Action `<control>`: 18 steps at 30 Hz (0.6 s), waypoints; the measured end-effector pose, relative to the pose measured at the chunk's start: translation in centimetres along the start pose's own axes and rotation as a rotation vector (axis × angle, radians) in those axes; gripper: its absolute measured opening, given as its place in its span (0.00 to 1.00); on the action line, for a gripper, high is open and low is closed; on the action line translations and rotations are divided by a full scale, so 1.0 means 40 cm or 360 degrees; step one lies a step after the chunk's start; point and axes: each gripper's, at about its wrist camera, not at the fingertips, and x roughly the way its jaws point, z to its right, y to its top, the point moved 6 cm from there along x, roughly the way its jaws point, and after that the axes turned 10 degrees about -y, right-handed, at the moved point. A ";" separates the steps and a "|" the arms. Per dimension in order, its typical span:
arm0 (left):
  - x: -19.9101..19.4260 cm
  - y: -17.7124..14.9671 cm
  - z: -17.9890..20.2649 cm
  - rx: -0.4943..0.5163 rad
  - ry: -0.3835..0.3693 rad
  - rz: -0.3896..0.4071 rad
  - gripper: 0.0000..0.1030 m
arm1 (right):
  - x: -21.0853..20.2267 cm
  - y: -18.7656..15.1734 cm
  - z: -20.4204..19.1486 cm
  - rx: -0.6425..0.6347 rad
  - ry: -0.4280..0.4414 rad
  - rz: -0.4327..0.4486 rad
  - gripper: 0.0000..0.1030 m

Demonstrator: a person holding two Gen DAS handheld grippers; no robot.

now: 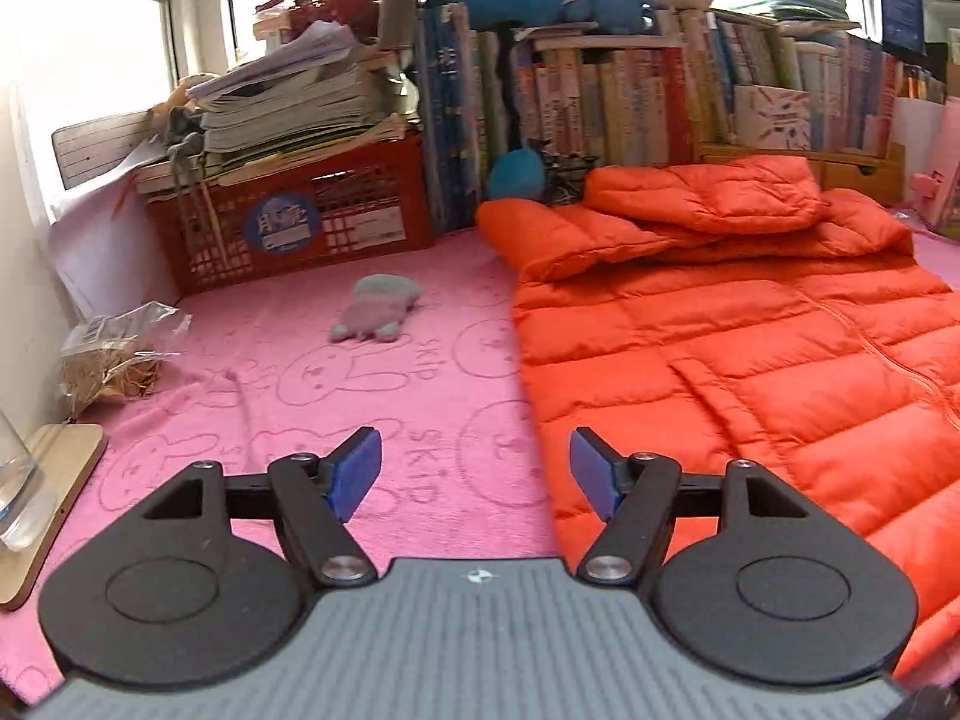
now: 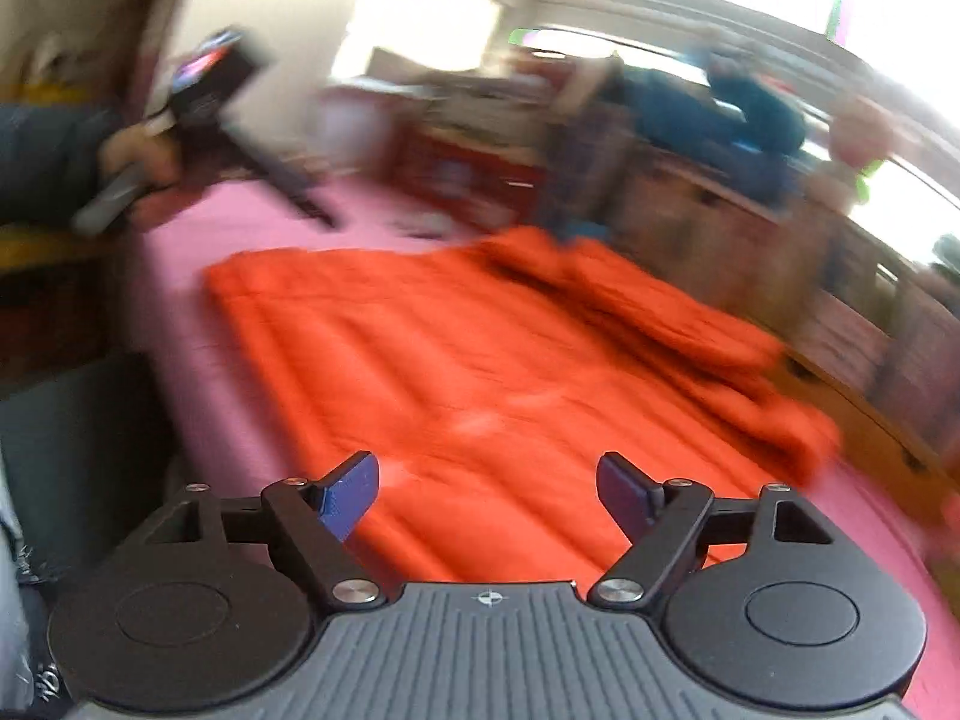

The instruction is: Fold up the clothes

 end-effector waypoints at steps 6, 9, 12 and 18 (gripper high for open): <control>-0.051 -0.017 0.018 0.0091 -0.0028 0.0022 0.73 | 0.082 0.026 -0.076 0.0014 0.0119 -0.0069 0.65; -0.076 -0.041 0.019 0.0191 -0.0024 -0.0002 0.73 | 0.101 0.042 -0.051 0.0096 0.0091 -0.0067 0.45; -0.099 -0.068 0.023 0.0323 -0.0029 -0.0041 0.73 | 0.119 0.057 -0.027 0.0177 0.0064 -0.0066 0.44; -0.136 -0.118 0.084 0.0712 -0.0085 -0.0055 0.73 | 0.156 0.088 0.024 0.0339 0.0008 -0.0063 0.44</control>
